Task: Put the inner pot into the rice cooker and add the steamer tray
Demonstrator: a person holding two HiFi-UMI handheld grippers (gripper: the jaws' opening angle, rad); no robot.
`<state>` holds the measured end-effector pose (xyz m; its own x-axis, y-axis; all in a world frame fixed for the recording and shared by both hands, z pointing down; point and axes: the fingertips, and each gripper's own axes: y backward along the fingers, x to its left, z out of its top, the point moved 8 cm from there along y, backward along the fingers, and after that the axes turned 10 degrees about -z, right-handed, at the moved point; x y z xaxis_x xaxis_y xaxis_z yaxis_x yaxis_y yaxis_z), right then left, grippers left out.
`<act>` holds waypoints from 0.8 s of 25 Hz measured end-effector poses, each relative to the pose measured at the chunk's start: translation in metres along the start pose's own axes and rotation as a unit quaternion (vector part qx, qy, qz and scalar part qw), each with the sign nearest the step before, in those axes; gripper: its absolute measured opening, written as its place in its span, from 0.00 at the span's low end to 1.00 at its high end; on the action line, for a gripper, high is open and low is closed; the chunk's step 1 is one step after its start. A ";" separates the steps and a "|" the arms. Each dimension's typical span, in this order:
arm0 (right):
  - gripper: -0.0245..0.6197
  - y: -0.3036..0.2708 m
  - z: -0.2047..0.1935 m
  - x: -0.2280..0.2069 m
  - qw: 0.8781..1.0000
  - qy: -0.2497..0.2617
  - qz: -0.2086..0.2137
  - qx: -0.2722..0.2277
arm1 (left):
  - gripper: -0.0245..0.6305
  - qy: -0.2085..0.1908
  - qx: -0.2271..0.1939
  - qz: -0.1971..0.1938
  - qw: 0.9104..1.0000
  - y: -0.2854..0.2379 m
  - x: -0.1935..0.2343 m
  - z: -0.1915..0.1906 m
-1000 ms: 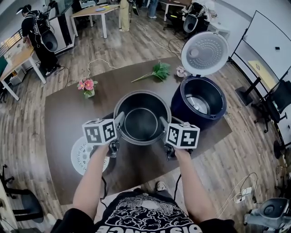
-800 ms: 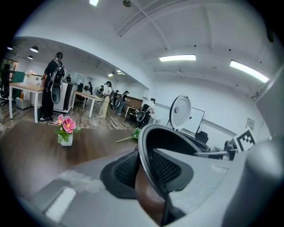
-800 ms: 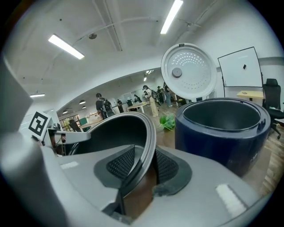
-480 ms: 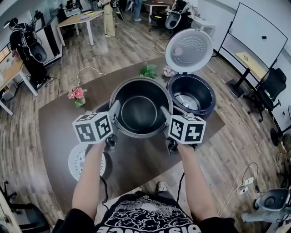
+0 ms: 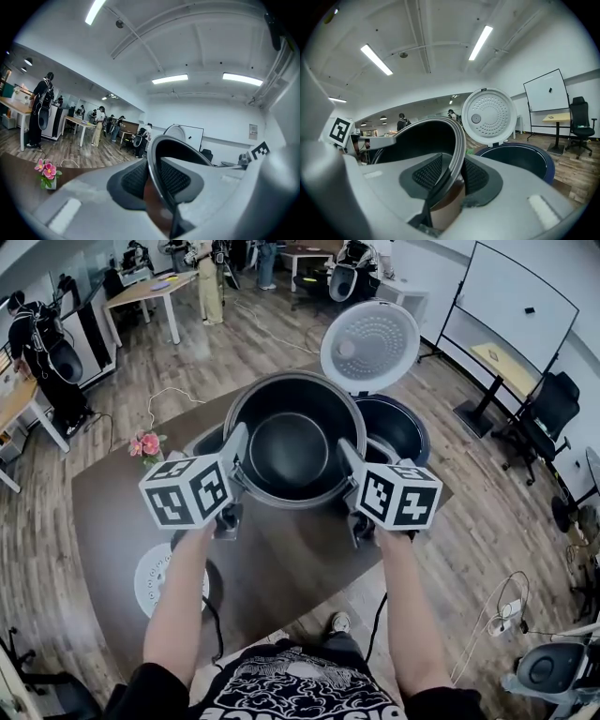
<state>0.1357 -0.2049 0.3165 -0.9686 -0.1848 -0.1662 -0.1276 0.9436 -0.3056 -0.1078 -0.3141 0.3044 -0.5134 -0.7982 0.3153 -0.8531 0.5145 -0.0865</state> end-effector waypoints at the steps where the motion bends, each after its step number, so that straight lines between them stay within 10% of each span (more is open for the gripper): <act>1: 0.22 0.002 0.003 -0.002 1.000 -0.002 0.001 -0.003 | 0.17 -0.004 -0.003 -0.001 1.000 -0.001 -0.003 0.004; 20: 0.23 0.015 0.073 -0.102 0.999 -0.009 0.020 -0.050 | 0.17 -0.040 -0.044 -0.002 0.998 -0.082 -0.090 0.045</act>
<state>0.2484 -0.1917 0.2609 -0.9695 -0.1511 -0.1930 -0.1112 0.9728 -0.2030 0.0040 -0.2981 0.2409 -0.5185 -0.8210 0.2389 -0.8456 0.5339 -0.0002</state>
